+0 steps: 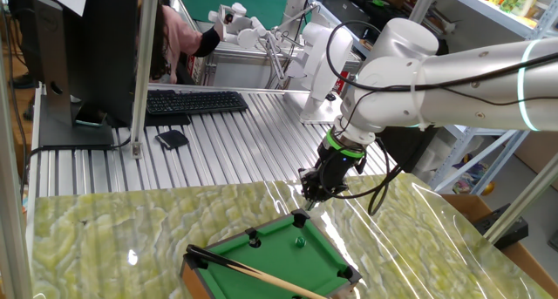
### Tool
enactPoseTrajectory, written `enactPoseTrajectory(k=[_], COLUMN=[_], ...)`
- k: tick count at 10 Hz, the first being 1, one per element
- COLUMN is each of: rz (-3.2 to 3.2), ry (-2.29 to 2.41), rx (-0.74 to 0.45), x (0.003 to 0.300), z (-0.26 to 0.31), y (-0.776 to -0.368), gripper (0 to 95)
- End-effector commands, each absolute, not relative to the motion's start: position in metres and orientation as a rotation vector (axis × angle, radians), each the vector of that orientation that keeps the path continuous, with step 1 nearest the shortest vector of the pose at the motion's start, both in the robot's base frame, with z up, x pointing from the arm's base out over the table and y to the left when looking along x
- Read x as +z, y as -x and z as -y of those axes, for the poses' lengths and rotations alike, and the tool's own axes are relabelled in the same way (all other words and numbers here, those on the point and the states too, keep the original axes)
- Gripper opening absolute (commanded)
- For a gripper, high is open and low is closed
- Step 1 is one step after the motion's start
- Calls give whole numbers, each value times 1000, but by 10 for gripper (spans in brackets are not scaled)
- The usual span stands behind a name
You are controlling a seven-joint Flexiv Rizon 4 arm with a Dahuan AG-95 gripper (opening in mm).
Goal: Hit the pool ball
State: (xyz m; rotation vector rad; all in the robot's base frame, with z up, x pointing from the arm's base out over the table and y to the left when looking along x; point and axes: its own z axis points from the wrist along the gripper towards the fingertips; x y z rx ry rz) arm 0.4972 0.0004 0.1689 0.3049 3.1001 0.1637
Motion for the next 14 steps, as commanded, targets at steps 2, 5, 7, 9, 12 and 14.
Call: enactPoseTrajectory(k=[2,5,7,9,12,14], rz=[-3100,-3100,-3100,-3100,-3099,-3076], ry=[-302,-300,-307,-313,-326,-533], rx=[164,164,164,165,164,162], x=[169,169,168,168,168,167], z=[0,0,0,0,0,-1], y=[-497,-497,-496,-496,-495,-494], gripper=[0,0,0,0,0,0])
